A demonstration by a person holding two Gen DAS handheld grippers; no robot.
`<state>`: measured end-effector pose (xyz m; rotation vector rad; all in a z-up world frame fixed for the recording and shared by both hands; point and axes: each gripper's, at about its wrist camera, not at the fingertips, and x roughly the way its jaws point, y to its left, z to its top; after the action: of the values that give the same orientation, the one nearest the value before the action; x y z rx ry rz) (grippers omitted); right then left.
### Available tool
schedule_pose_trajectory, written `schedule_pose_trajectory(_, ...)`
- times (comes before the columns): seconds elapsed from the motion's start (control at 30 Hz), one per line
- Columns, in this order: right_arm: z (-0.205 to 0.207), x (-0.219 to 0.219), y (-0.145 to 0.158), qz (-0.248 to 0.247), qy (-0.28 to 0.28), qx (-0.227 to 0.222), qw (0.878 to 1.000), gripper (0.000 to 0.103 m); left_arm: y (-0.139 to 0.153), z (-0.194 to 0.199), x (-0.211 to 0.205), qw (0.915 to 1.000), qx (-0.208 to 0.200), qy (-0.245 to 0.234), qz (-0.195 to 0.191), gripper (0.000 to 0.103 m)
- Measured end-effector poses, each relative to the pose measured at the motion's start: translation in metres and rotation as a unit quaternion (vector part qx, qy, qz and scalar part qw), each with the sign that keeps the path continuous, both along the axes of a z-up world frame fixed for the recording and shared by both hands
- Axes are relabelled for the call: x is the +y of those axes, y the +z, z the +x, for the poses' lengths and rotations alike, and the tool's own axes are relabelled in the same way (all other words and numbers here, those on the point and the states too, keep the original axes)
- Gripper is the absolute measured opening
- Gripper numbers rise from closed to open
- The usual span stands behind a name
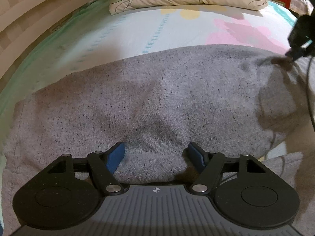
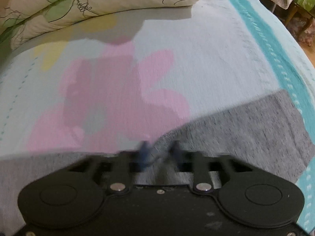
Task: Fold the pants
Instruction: 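Lower the right gripper onto the pant leg hem and close it, then close the left gripper on the waistband while the right gripper holds the hem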
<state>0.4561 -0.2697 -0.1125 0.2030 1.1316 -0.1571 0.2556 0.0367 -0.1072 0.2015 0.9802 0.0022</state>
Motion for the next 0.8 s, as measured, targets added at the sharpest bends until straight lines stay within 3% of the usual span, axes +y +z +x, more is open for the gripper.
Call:
schedule_pose_trajectory(0.23,-0.034,-0.016,-0.001,0.051,-0.006,-0.018,0.999,0.008,0.043,0.023,-0.003,0.9992,-0.039,-0.003,-0.004,0.063)
schedule_pose_trajectory(0.37,-0.055,-0.017,-0.002,0.067,0.0,-0.038,0.997,0.004,0.061,0.057,-0.008,0.9984,-0.048,0.006,-0.031,0.063)
schedule_pose_trajectory(0.63,-0.081,-0.022,-0.016,0.084,0.02,-0.071,0.994,0.002,0.044,0.121,-0.018,0.9892,0.022,0.039,-0.139,0.063)
schedule_pose_trajectory(0.8,-0.083,-0.025,-0.02,0.094,0.016,-0.081,0.992,0.002,0.023,0.135,-0.026,0.9846,0.056,0.059,-0.155,0.063)
